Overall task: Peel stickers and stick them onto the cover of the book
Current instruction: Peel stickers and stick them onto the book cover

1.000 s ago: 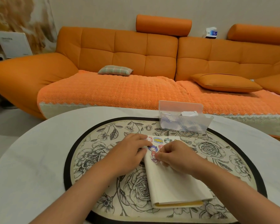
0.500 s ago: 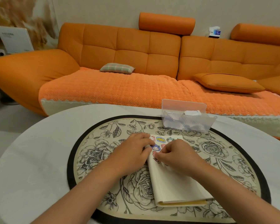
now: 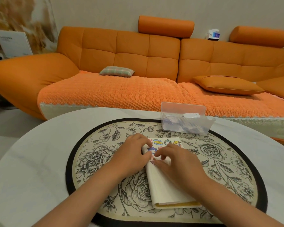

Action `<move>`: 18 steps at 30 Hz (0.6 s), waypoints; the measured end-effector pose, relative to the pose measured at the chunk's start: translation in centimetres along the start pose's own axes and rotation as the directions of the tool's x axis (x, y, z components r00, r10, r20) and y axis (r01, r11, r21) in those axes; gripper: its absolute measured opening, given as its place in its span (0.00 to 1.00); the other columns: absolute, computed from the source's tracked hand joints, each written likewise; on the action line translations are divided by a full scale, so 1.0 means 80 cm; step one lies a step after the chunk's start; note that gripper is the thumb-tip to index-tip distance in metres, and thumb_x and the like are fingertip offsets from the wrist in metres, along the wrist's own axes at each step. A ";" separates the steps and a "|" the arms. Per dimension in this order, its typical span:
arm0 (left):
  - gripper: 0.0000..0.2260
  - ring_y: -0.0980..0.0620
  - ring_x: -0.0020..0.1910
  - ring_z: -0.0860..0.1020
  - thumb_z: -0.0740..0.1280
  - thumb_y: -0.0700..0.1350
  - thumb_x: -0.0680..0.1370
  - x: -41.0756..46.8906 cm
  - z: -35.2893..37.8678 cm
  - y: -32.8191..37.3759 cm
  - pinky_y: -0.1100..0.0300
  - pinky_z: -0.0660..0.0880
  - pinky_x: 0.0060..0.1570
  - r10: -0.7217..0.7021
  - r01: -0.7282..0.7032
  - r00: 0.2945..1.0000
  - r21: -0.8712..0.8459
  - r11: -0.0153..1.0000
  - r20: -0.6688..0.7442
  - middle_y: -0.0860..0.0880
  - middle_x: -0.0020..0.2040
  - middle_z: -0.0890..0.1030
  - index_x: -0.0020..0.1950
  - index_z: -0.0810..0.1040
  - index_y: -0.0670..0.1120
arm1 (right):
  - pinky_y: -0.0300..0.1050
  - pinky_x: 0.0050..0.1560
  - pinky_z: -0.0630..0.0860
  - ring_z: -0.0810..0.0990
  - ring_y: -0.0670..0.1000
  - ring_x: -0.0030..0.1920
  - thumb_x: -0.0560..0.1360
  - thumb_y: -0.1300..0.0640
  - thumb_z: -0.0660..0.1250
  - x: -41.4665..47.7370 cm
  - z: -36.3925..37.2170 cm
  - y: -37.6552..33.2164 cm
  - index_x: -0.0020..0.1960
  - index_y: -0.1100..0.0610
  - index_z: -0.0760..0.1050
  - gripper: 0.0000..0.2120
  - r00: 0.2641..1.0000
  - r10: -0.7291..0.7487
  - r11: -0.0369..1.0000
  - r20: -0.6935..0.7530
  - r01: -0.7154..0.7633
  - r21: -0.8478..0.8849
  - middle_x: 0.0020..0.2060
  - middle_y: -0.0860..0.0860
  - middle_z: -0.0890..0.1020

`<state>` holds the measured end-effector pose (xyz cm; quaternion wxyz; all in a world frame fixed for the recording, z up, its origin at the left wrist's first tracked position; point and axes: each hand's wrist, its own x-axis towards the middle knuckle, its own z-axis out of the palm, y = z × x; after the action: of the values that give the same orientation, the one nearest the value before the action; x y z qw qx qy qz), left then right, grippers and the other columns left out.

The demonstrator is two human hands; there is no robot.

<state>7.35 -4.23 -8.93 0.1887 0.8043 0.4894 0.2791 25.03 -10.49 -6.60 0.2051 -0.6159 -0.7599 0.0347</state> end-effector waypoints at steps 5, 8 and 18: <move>0.09 0.59 0.60 0.72 0.70 0.50 0.76 -0.004 0.006 0.002 0.60 0.71 0.59 -0.002 -0.001 0.988 -0.017 1.000 -0.152 0.60 0.57 0.78 0.57 0.81 0.55 | 0.37 0.32 0.66 0.78 0.43 0.43 0.78 0.40 0.58 -0.021 0.009 0.010 0.53 0.40 0.84 0.16 0.982 -0.185 0.977 -0.031 0.181 -0.113 0.45 0.38 0.78; 0.06 0.58 0.55 0.72 0.69 0.50 0.78 -0.013 0.003 0.004 0.62 0.73 0.49 0.174 -0.151 0.967 0.133 0.980 -0.186 0.59 0.52 0.77 0.54 0.81 0.53 | 0.37 0.33 0.67 0.77 0.44 0.46 0.78 0.42 0.57 -0.025 0.009 0.013 0.56 0.41 0.83 0.17 0.978 -0.207 0.972 0.000 0.206 -0.117 0.47 0.39 0.77; 0.06 0.65 0.49 0.73 0.66 0.53 0.79 -0.059 -0.016 0.012 0.72 0.69 0.42 0.132 -0.129 0.991 0.080 0.988 -0.036 0.61 0.49 0.74 0.54 0.75 0.55 | 0.45 0.39 0.64 0.70 0.49 0.50 0.79 0.48 0.52 -0.009 0.007 0.002 0.76 0.35 0.58 0.26 0.960 -0.199 0.968 0.196 0.224 -0.116 0.54 0.48 0.68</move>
<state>5.44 -8.82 -8.65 0.1285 0.8355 0.4500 0.2880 25.13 -11.05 -7.35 0.0942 -0.5377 -0.8377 0.0169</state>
